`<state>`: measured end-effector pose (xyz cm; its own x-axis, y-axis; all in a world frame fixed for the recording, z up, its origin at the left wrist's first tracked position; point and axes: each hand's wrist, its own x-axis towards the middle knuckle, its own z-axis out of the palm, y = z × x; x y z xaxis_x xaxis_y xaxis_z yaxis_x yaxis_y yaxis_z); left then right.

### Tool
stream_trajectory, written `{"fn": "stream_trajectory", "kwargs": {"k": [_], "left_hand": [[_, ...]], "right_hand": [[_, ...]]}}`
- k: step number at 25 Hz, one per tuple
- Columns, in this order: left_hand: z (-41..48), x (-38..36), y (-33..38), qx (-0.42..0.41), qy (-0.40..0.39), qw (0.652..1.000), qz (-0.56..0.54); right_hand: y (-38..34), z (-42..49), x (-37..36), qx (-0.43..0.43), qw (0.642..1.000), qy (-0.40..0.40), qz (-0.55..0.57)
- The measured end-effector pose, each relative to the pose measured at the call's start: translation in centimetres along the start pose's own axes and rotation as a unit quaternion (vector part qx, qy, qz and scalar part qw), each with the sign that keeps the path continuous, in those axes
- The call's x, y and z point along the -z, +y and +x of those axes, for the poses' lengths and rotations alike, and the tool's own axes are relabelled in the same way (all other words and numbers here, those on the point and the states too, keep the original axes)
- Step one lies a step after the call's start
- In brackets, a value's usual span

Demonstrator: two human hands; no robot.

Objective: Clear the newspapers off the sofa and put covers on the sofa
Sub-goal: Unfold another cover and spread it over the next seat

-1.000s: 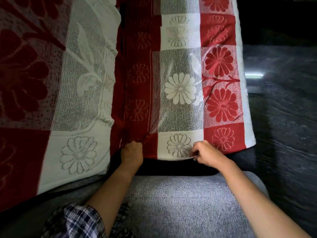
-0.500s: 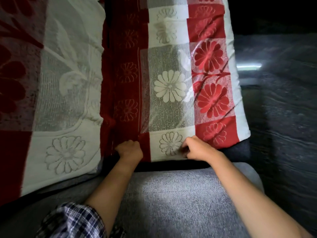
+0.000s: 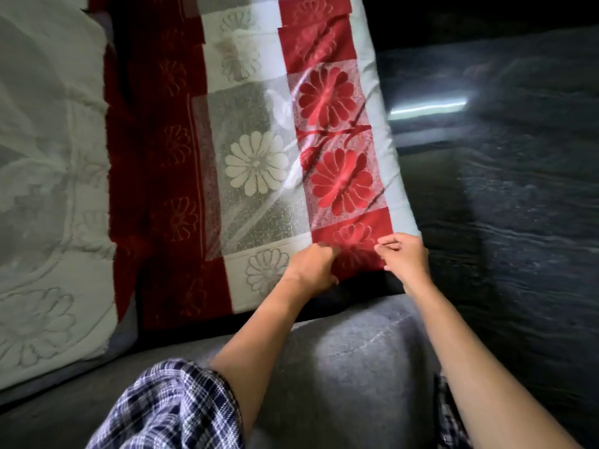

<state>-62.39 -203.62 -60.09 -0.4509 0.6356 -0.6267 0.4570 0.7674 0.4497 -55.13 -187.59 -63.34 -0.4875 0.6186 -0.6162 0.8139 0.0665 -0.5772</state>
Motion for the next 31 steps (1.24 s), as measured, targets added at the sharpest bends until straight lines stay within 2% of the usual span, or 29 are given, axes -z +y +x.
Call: {"fn": "stream_trajectory", "kwargs": {"k": [3, 4, 7, 10, 12, 13, 15, 18, 20, 22, 25, 26, 28, 30, 31], "left_hand": [[2.3, -1.4, 2.1, -0.016, -0.027, 0.999, 0.011], [2.8, -1.8, 2.4, -0.013, -0.027, 0.999, 0.011], [3.9, -2.2, 3.8, -0.004, -0.004, 1.000, 0.030], [4.3, -2.3, 4.7, -0.009, 0.037, 0.999, 0.035], [4.5, -2.4, 4.9, -0.016, 0.036, 0.999, 0.006], [4.6, -2.5, 5.0, -0.012, 0.028, 1.000, -0.006], [4.7, -2.5, 5.4, -0.004, 0.006, 0.999, -0.032], [4.9, -2.9, 6.2, -0.026, -0.042, 0.998, -0.039], [5.1, -3.2, 6.5, -0.035, -0.060, 0.997, -0.031], [5.0, -3.3, 6.4, -0.039, -0.055, 0.997, -0.038], [4.4, -3.5, 5.7, -0.050, -0.051, 0.996, -0.048], [4.2, -3.5, 5.4, -0.054, -0.053, 0.996, -0.043], [4.2, -3.5, 5.1, -0.052, -0.065, 0.996, -0.018], [4.3, -3.5, 4.9, -0.043, -0.070, 0.997, 0.007], [4.3, -3.5, 4.8, -0.039, -0.070, 0.997, 0.012]], "right_hand": [[2.5, 2.1, 2.5, -0.061, 0.989, 0.135, 0.013], [2.8, 2.5, 2.8, -0.078, 0.985, 0.155, 0.000], [3.4, 4.2, 2.7, -0.098, 0.985, 0.139, 0.031], [2.7, 4.7, 3.0, -0.118, 0.969, 0.123, 0.177], [2.2, 4.7, 3.5, -0.122, 0.940, 0.085, 0.307], [2.1, 4.5, 3.9, -0.129, 0.913, 0.060, 0.383], [2.9, 4.0, 4.7, -0.157, 0.884, 0.060, 0.436], [5.7, 3.0, 5.3, -0.201, 0.881, 0.112, 0.415], [6.9, 2.5, 5.4, -0.197, 0.890, 0.134, 0.388], [6.8, 2.5, 5.4, -0.186, 0.900, 0.146, 0.367], [6.5, 3.1, 5.5, -0.220, 0.882, 0.186, 0.374], [6.5, 3.1, 5.5, -0.229, 0.886, 0.209, 0.346], [6.7, 2.7, 5.3, -0.181, 0.937, 0.232, 0.186], [6.8, 1.6, 4.9, -0.037, 0.988, 0.151, 0.008], [6.7, 1.0, 4.8, 0.016, 0.993, 0.103, -0.064]]}}
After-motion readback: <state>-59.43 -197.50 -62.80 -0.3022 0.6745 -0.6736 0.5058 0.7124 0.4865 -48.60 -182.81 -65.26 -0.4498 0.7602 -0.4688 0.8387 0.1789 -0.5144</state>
